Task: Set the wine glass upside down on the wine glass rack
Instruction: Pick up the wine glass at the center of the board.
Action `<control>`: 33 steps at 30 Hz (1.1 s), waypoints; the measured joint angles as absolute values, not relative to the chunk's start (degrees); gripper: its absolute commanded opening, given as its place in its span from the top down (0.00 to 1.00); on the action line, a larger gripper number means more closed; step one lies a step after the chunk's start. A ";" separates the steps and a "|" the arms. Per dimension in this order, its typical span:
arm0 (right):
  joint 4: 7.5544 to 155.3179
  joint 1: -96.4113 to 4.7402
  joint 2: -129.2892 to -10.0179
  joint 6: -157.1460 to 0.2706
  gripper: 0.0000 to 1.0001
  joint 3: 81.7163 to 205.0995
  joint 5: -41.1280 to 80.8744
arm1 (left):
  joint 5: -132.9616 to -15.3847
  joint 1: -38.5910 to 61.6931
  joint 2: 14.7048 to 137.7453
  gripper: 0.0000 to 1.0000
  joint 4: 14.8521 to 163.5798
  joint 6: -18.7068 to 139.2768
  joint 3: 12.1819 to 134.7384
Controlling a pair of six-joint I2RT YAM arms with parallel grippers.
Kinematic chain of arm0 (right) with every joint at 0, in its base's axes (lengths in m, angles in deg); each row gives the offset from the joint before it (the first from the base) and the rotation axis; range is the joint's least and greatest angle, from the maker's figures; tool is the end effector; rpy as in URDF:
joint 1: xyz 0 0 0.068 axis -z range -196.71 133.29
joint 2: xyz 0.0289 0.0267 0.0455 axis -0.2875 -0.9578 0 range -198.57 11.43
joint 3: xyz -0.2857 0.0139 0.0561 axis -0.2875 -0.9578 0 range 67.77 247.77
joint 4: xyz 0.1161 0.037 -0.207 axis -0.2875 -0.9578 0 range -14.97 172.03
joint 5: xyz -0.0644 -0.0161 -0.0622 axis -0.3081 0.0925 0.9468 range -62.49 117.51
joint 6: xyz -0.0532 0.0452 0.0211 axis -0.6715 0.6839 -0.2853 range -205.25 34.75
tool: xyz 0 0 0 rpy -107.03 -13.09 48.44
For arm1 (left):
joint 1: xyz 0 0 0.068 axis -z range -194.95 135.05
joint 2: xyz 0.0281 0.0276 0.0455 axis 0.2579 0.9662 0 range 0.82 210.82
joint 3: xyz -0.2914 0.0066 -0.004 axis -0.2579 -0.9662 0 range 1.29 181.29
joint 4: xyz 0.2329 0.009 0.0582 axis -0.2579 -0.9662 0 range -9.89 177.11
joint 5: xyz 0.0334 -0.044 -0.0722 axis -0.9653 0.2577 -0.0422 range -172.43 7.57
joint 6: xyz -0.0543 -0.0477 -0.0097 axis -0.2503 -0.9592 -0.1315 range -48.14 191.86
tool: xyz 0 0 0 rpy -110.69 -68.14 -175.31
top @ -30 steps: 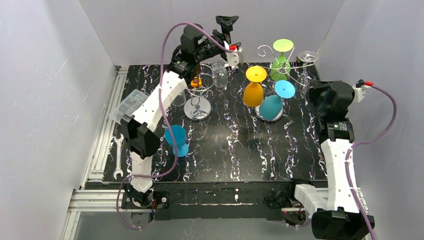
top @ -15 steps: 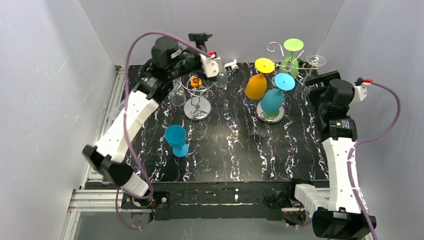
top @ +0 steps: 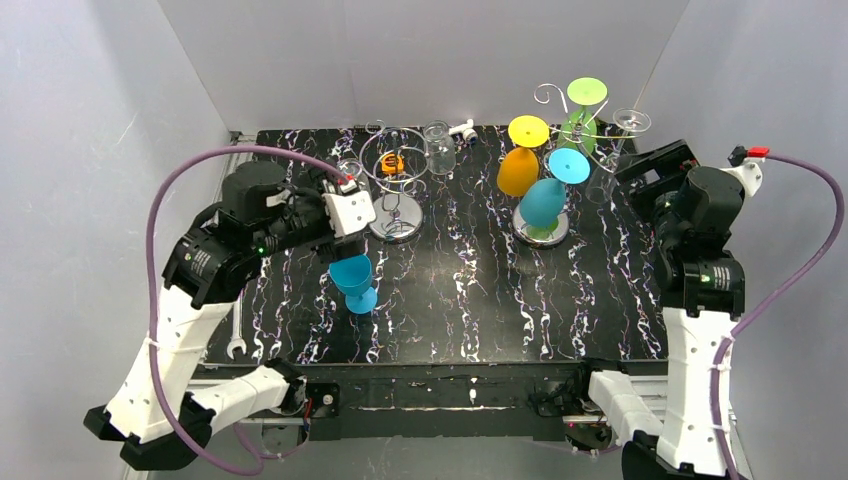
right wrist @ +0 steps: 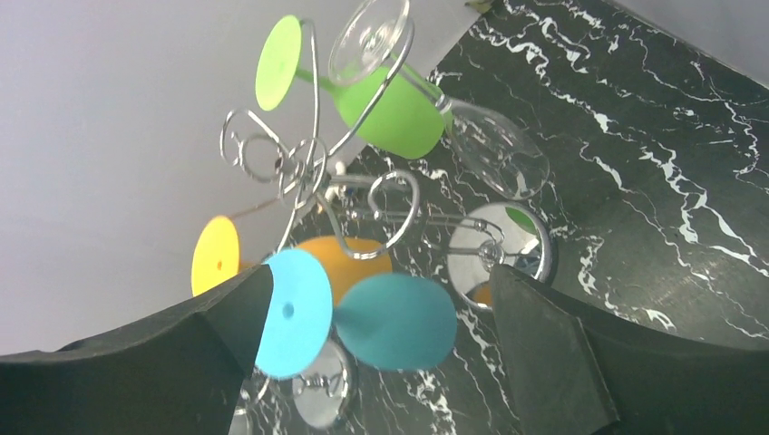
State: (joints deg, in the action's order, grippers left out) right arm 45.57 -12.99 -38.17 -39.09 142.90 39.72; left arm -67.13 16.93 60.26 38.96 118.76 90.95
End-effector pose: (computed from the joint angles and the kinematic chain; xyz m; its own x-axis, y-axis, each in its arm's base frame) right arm 0.1407 -0.0221 0.4538 0.0639 0.7024 -0.7089 0.3239 0.6573 0.6804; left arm 0.1307 -0.1001 0.4804 0.3490 0.6122 -0.7095 0.6847 0.3504 0.6391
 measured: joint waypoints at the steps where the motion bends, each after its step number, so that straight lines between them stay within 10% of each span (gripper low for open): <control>1: 44.96 -13.00 -37.48 -39.99 0.02 142.83 38.94 | -67.86 16.82 59.98 0.35 36.99 117.48 90.04; 5: 43.82 -12.98 -35.21 -43.78 0.02 141.23 34.75 | -70.45 14.82 60.30 0.51 33.25 112.22 83.78; 11: 40.04 -13.00 -32.61 -47.98 0.02 137.80 29.15 | -70.49 6.54 65.80 0.24 32.81 102.87 78.33; 17: 40.84 -13.16 -26.17 -46.97 0.01 134.04 21.01 | -67.17 1.62 66.95 0.20 33.82 95.56 75.20; 33: 44.07 -13.79 -27.29 -45.14 0.02 135.38 16.37 | -60.83 -2.83 67.89 0.54 36.24 89.85 62.29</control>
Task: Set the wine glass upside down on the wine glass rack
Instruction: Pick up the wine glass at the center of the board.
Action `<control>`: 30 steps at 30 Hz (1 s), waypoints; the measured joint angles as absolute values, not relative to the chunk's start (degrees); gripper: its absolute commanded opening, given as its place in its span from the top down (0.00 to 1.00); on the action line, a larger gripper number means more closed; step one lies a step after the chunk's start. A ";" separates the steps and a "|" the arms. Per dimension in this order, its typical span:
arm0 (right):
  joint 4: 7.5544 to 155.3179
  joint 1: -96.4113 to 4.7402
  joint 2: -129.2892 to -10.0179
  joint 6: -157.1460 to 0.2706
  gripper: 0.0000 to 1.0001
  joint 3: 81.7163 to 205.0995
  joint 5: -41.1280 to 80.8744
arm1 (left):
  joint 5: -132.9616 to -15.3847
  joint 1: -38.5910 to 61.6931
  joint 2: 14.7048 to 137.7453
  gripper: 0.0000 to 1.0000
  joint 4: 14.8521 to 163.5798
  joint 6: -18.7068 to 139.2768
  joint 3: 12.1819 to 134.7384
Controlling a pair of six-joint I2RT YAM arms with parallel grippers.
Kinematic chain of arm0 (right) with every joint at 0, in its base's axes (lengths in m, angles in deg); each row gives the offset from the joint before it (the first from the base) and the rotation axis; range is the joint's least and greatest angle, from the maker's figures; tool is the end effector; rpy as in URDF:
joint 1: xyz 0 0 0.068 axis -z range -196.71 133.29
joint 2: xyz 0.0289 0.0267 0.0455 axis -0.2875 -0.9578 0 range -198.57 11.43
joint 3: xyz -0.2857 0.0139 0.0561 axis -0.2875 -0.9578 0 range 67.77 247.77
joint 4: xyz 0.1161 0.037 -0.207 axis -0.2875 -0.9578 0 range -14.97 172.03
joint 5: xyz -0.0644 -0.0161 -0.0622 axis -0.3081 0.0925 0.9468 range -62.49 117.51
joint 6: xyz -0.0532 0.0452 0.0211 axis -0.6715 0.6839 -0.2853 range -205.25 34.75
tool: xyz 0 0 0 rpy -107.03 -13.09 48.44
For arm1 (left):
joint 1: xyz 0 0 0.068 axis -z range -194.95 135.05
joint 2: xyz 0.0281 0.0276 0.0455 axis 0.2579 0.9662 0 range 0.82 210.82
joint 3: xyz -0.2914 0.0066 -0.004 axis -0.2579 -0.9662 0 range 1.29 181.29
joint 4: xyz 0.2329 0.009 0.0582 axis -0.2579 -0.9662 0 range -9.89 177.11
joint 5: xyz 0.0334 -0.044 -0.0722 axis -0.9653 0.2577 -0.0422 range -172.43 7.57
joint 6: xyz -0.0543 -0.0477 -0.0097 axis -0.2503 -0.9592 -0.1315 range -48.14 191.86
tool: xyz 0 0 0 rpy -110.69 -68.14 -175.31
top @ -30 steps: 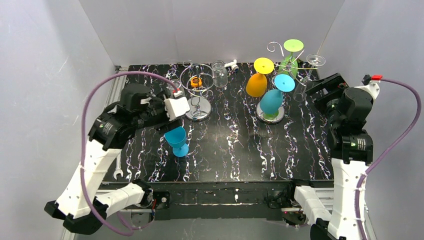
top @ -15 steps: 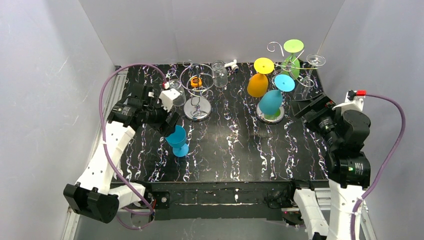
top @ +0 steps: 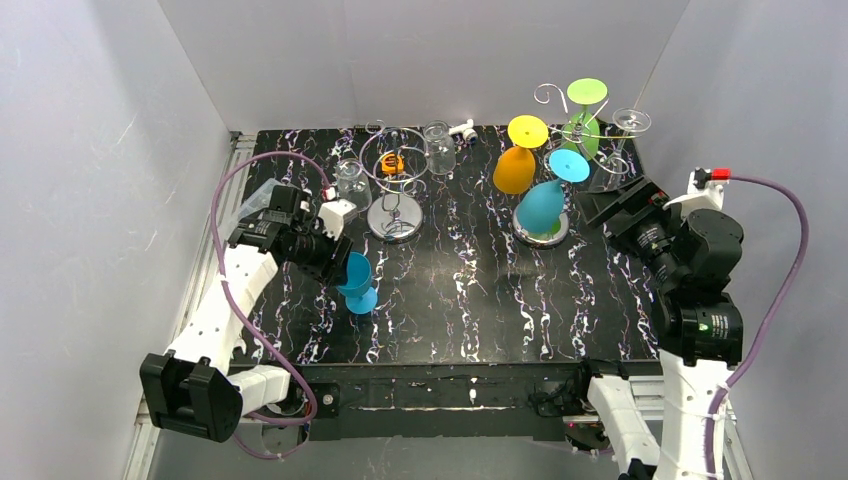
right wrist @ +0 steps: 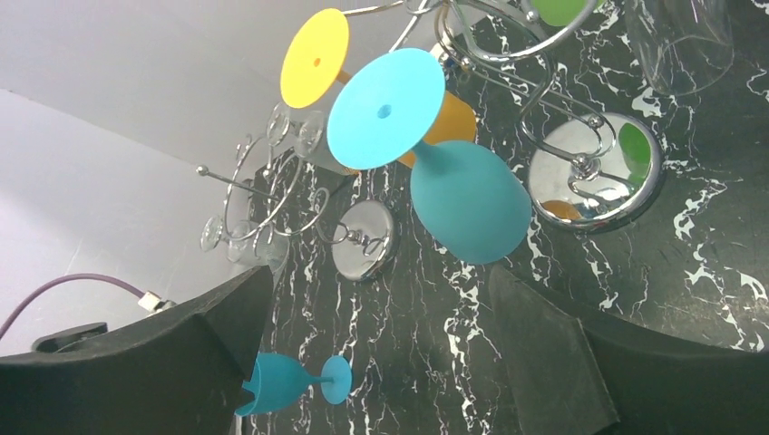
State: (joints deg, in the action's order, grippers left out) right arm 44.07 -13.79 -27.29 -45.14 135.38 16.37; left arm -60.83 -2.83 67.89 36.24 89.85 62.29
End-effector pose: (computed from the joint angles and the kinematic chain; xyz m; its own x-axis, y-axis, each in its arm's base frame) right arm 0.0968 0.0067 0.4294 -0.2112 0.6437 -0.7355 -0.0061 0.7516 0.6595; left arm 0.1988 -0.0655 0.3014 -0.6585 0.4349 -0.6142 0.6254 0.7702 -0.1251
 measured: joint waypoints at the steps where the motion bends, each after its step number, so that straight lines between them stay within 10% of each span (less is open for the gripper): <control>1: 44.04 -13.79 -27.27 -45.16 0.02 135.84 16.41 | -60.68 -2.85 67.88 0.61 36.43 89.93 61.92; 6: 43.96 -13.79 -27.28 -45.39 0.02 137.15 16.44 | -59.57 -2.85 67.63 0.99 37.78 90.41 61.59; 21: 46.40 -13.86 -30.05 -40.95 0.02 147.17 9.23 | -30.89 -2.85 58.71 1.00 36.45 90.20 85.04; 30: 58.94 -14.13 -35.59 -31.08 0.02 147.45 -1.36 | -30.17 -2.83 62.01 1.00 60.52 84.42 100.09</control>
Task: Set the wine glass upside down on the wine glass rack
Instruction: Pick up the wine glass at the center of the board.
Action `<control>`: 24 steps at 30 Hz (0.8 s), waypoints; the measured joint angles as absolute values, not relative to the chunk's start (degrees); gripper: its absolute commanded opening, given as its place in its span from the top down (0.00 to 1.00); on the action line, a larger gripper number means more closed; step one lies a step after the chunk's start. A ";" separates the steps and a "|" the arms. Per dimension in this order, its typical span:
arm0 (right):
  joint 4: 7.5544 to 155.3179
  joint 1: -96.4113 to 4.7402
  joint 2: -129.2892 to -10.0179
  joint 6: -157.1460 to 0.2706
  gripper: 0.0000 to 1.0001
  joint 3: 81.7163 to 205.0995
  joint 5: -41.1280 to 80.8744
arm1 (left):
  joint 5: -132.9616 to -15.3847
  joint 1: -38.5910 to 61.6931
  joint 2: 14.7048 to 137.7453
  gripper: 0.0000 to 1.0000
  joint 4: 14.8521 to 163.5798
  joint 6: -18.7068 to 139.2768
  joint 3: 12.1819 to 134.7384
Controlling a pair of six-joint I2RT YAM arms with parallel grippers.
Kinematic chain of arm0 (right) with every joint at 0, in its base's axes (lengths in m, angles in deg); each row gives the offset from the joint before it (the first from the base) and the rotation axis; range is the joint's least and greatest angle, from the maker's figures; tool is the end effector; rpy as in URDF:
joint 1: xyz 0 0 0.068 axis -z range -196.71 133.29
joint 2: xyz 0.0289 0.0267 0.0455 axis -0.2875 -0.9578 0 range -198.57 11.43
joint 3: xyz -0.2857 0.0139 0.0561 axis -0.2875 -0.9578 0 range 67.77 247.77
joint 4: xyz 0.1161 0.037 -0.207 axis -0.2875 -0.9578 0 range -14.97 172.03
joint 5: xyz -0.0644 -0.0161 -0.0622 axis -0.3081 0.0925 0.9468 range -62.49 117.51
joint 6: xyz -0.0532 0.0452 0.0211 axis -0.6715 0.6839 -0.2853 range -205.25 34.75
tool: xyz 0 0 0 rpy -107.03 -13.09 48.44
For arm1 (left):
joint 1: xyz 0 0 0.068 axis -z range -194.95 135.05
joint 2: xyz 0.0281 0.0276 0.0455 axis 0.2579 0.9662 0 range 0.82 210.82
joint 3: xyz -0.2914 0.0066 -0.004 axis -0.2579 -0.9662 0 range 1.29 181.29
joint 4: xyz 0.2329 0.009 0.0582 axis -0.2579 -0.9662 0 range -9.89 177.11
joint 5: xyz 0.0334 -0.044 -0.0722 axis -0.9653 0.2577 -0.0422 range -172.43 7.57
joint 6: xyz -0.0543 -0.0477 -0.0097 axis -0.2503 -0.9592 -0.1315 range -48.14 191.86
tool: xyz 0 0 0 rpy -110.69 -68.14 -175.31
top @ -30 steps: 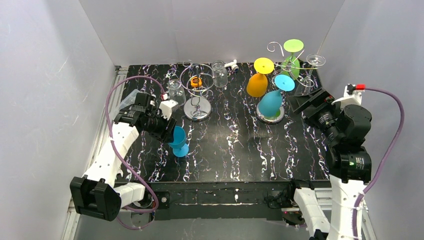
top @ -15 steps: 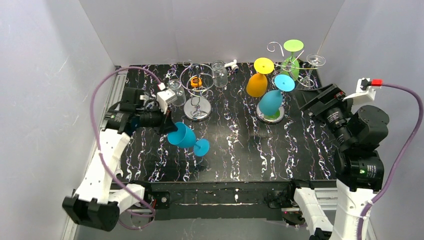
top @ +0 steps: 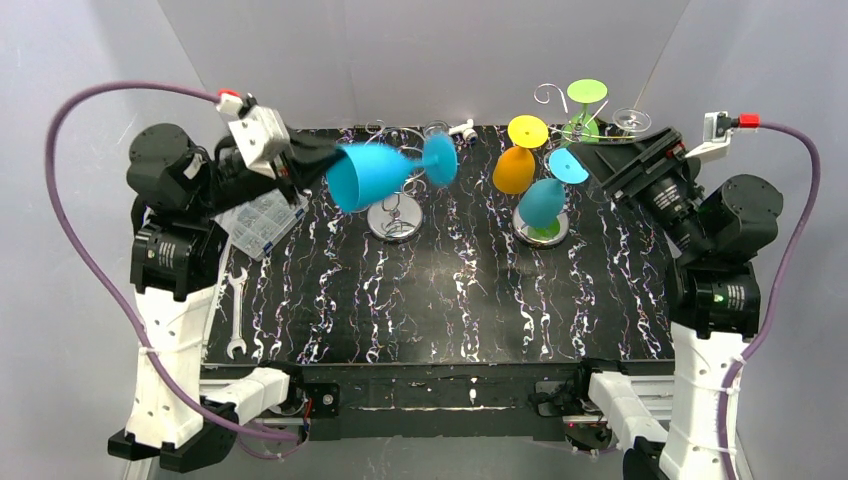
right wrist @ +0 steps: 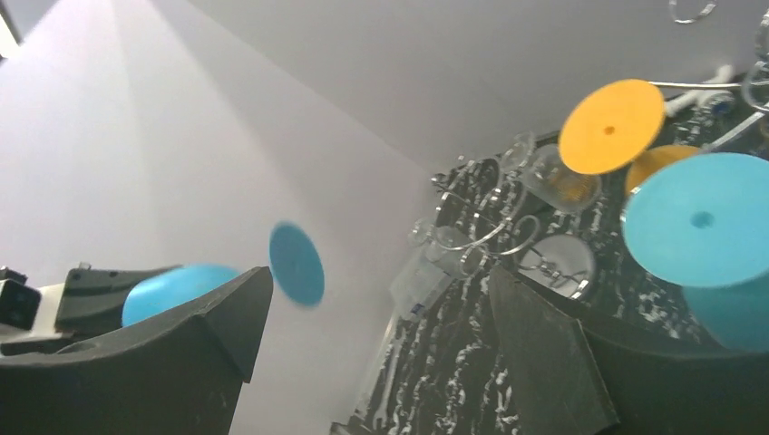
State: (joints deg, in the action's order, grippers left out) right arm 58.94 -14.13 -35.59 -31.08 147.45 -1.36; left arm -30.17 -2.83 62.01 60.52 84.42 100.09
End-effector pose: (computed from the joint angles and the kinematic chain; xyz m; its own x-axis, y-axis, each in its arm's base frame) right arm 0.1081 0.0244 0.5122 -0.2567 0.7222 -0.6423 -0.3900 0.5307 0.7526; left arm 0.1190 -0.0746 0.5661 0.3753 0.0555 -0.9252 0.8256 0.4338 0.3609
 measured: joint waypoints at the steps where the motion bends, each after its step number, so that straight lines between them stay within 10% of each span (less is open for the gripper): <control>1: 60.52 -14.16 -35.89 -30.03 0.02 147.54 -1.86 | -31.65 -2.84 63.13 1.00 64.59 84.65 101.38; 24: 101.22 -14.36 -46.93 -5.14 0.02 149.20 -5.60 | -48.73 29.25 86.04 1.00 106.49 138.09 110.69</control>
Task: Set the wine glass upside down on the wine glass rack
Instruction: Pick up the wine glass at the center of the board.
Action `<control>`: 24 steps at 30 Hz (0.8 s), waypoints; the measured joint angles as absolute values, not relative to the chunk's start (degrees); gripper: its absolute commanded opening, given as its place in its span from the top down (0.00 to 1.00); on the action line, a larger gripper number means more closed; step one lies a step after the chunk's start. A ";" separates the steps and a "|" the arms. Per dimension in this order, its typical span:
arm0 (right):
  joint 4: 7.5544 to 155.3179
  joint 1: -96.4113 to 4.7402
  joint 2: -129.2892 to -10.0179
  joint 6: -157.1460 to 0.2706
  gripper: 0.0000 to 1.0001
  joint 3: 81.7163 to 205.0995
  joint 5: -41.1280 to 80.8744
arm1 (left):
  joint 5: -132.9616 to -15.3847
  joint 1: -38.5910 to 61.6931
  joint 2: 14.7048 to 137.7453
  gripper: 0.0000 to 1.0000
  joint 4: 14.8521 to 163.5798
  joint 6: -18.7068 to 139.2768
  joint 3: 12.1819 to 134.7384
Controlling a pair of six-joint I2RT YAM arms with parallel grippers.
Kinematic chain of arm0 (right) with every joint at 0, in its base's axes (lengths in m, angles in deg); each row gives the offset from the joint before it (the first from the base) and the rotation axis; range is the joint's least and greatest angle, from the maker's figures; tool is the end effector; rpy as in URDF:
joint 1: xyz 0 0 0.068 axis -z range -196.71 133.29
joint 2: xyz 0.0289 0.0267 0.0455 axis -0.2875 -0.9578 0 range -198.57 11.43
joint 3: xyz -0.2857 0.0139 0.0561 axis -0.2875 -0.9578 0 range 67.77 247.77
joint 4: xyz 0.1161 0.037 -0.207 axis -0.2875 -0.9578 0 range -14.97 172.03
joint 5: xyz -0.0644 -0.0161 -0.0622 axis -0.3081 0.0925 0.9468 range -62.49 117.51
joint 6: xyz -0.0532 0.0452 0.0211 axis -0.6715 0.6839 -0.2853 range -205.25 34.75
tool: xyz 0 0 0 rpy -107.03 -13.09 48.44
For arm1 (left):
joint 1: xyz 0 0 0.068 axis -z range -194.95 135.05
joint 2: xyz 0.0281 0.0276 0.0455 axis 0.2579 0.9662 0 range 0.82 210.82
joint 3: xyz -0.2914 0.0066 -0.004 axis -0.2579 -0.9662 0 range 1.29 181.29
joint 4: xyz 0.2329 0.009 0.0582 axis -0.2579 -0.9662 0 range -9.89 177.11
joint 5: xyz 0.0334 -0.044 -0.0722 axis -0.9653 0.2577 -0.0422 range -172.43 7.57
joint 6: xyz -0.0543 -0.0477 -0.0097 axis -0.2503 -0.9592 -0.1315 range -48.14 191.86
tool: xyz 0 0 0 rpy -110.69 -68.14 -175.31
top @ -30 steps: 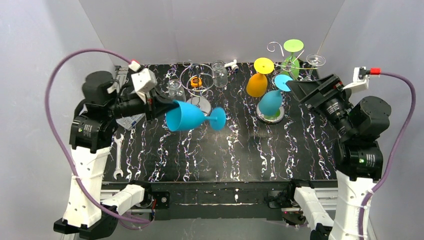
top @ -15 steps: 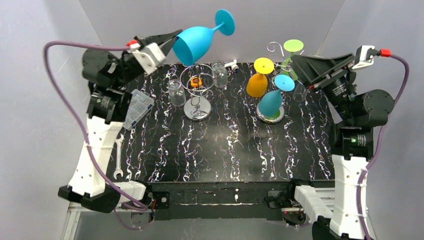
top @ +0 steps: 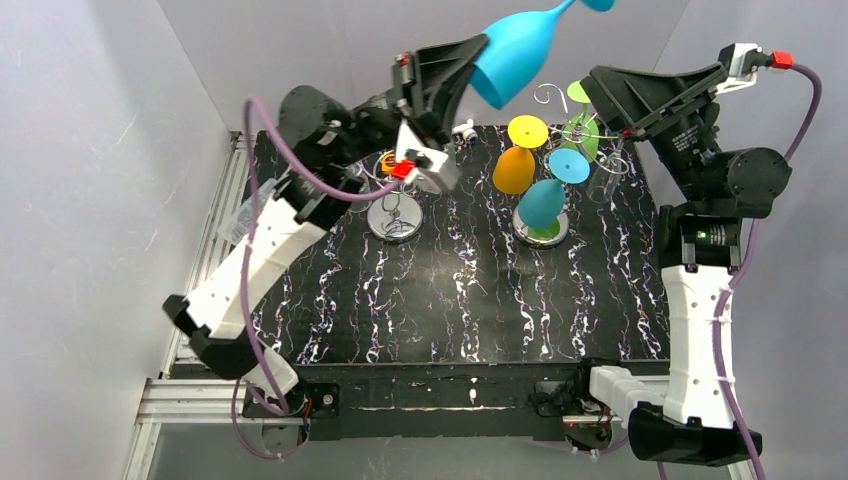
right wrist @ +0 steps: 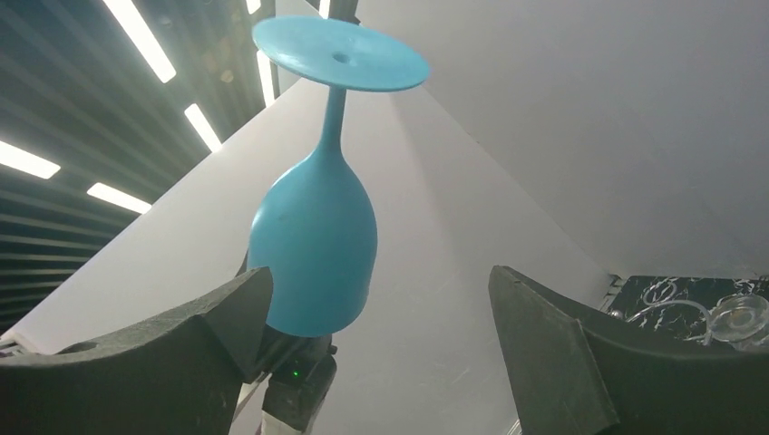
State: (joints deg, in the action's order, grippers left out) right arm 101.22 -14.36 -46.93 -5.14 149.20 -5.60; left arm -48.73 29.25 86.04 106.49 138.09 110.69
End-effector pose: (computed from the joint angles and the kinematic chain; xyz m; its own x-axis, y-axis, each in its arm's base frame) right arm 0.1459 0.0271 0.5808 -0.2489 0.8360 -0.4890 -0.7254 0.1737 0.6661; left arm 0.1664 -0.2087 0.6273 0.9937 0.0956 0.0578 -0.1021 0.5671 0.8173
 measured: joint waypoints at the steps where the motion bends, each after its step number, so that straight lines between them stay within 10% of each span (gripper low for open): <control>1: 101.84 -14.52 -47.69 -5.14 0.02 149.49 -5.87 | -48.96 30.43 87.75 1.00 107.01 139.59 112.21; 18: 115.28 -15.67 -50.84 -3.10 0.10 145.82 -7.12 | -53.26 41.47 104.24 0.97 109.98 150.80 121.78; 21: 117.10 -15.65 -49.70 -2.06 0.18 142.86 -6.31 | -53.68 41.67 104.21 0.21 110.74 151.04 120.69; 24: 115.45 -15.78 -49.09 -3.03 0.23 141.25 -7.05 | -56.25 41.74 103.69 0.02 111.17 150.17 118.53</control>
State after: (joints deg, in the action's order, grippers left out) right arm 115.45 -15.78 -49.09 -3.03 141.25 -7.05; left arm -56.25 41.74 103.69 111.17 150.17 118.53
